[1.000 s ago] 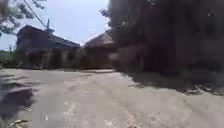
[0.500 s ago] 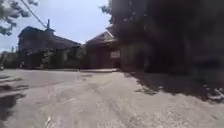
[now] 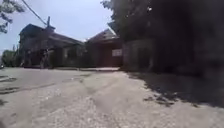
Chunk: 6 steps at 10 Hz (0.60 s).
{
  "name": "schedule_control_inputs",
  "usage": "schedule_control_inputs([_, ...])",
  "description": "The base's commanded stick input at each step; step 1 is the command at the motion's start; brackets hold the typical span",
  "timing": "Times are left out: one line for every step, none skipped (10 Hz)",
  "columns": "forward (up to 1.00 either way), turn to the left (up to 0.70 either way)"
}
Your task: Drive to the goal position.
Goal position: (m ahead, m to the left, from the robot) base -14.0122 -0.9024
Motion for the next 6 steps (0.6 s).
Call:
schedule_control_inputs([1.00, 0.01])
schedule_control_inputs([1.00, 0.01])
schedule_control_inputs([1.00, 0.01])
schedule_control_inputs([1.00, 0.01])
schedule_control_inputs([1.00, 0.01])
schedule_control_inputs([1.00, 0.01])
